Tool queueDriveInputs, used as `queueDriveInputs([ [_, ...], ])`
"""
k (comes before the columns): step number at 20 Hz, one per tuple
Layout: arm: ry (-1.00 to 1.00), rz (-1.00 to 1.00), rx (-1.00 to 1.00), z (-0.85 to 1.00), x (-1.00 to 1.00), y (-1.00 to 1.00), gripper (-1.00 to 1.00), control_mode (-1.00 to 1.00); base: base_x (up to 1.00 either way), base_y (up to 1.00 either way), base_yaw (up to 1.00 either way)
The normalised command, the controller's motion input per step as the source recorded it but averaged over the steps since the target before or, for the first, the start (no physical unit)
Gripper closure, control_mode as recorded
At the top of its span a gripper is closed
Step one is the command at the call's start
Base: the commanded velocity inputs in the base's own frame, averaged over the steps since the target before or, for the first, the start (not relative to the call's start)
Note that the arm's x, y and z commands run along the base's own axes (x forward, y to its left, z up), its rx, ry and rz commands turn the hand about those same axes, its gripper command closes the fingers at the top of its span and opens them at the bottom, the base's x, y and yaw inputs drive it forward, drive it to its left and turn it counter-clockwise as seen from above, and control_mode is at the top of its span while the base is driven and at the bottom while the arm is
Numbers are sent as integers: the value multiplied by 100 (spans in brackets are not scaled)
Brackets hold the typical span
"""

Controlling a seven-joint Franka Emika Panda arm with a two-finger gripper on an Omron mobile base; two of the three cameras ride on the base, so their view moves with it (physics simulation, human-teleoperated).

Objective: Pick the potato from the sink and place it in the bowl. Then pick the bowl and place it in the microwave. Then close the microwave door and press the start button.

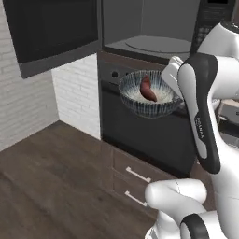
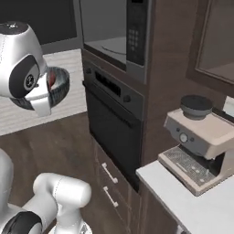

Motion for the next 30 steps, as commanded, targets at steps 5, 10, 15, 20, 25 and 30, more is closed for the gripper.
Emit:
queueDriveInputs([
  [5,0,0,0,0,0,0,100,100,53,78,-62],
  [10,0,0,0,0,0,0,100,100,22,45,-69],
  [15,0,0,0,0,0,0,100,100,3,45,-74],
  [20,0,0,0,0,0,0,100,100,11,69,-64],
  [25,0,0,0,0,0,0,100,100,13,80,-23],
  [30,0,0,0,0,0,0,100,100,7,22,-8],
])
